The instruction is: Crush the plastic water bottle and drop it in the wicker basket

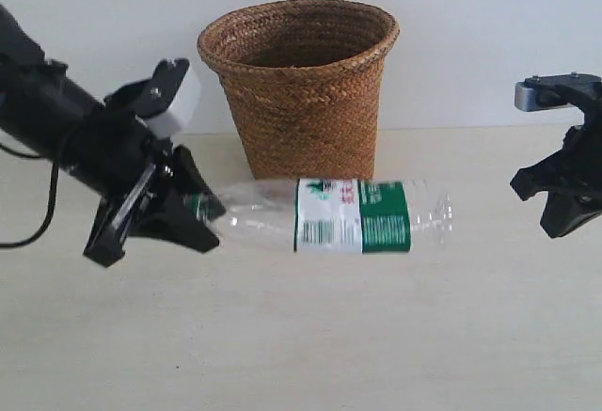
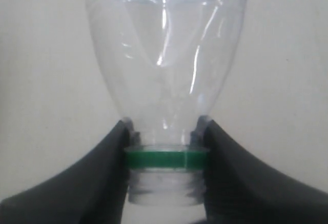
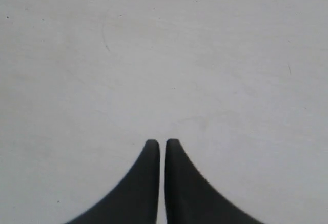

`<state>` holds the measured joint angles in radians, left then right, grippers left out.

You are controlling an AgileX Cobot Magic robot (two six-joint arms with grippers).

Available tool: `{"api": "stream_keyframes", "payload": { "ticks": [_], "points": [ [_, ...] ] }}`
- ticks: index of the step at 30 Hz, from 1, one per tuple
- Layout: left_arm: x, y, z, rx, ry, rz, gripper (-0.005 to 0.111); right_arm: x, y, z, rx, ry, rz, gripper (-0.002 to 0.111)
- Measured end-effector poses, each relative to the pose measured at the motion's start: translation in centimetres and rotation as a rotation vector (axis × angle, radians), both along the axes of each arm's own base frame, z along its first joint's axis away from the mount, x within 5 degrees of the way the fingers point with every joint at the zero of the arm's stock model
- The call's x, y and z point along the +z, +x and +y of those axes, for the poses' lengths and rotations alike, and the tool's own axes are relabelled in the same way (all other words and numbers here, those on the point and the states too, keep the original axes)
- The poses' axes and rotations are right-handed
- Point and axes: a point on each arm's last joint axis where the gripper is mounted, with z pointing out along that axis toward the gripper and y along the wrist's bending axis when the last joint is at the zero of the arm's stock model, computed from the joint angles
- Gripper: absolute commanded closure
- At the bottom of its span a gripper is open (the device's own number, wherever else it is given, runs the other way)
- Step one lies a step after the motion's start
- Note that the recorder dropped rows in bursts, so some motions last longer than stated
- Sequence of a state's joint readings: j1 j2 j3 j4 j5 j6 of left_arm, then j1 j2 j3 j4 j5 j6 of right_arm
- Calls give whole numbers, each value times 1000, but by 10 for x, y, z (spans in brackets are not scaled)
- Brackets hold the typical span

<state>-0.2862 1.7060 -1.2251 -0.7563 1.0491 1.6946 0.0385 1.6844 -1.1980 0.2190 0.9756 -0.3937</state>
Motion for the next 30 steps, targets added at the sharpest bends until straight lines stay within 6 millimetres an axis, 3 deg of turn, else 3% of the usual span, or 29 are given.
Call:
{"api": "stream_keyframes", "payload": {
  "ticks": [4,5,6,8,10,12,15,19,24,30],
  "points": [
    [41,29,-3,132,-34,-204,102,0,1,1,-12,13,-6,108],
    [55,41,-3,205,-69,-285,90,0,1,1,-15,17,-10,108],
    [81,61,-5,346,-173,-425,70,1,2,2,-22,25,-16,108],
    [101,83,-9,423,-268,-528,11,1,2,2,-24,30,-16,108],
    [99,99,-12,462,-296,-549,-3,1,2,3,-30,45,-11,108],
    [94,109,-12,505,-304,-563,4,1,1,4,-34,55,-6,108],
    [97,110,-12,530,-319,-570,36,1,1,4,-35,58,-5,108],
    [91,108,-11,528,-275,-509,102,1,1,5,-36,60,-5,108],
    [72,82,2,366,74,-317,102,1,5,3,-21,41,-59,108],
    [73,58,26,491,320,-113,102,4,3,-7,3,-78,-64,108]
  ]
}}
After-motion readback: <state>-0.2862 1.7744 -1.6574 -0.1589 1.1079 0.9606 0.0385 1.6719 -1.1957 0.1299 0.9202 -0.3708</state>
